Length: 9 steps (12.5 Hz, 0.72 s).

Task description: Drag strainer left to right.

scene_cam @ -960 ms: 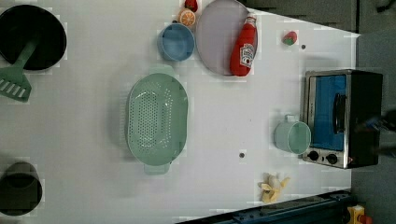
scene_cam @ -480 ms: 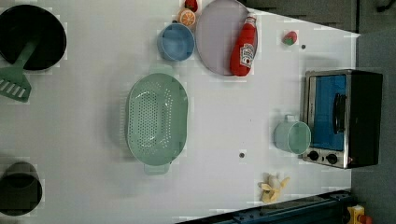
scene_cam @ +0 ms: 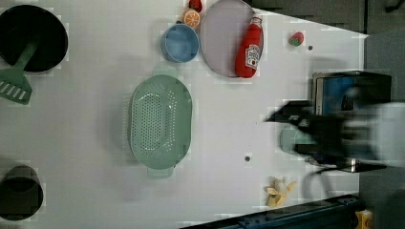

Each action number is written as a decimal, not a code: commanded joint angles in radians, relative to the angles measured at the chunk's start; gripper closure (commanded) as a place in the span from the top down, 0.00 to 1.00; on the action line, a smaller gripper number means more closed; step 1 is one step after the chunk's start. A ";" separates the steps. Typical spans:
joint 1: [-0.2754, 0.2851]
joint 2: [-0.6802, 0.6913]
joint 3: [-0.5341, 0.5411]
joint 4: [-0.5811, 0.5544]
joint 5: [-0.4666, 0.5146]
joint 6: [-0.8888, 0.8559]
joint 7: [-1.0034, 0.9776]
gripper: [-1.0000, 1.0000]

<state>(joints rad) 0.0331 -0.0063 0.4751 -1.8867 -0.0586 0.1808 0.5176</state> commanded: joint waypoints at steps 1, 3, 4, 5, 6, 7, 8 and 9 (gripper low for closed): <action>-0.003 0.035 0.036 -0.031 0.012 0.078 0.319 1.00; -0.002 0.118 0.070 -0.051 0.011 0.174 0.468 1.00; 0.000 0.159 0.079 -0.063 0.010 0.223 0.531 1.00; 0.004 0.198 0.082 -0.075 0.010 0.271 0.589 1.00; 0.010 0.237 0.081 -0.087 0.009 0.318 0.638 1.00; 0.014 0.277 0.080 -0.098 0.005 0.361 0.679 1.00; 0.017 0.318 0.079 -0.109 -0.001 0.407 0.713 1.00; 0.019 0.359 0.077 -0.116 -0.012 0.455 0.752 1.00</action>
<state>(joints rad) 0.0606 0.3523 0.5493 -1.9834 -0.0690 0.6226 1.1494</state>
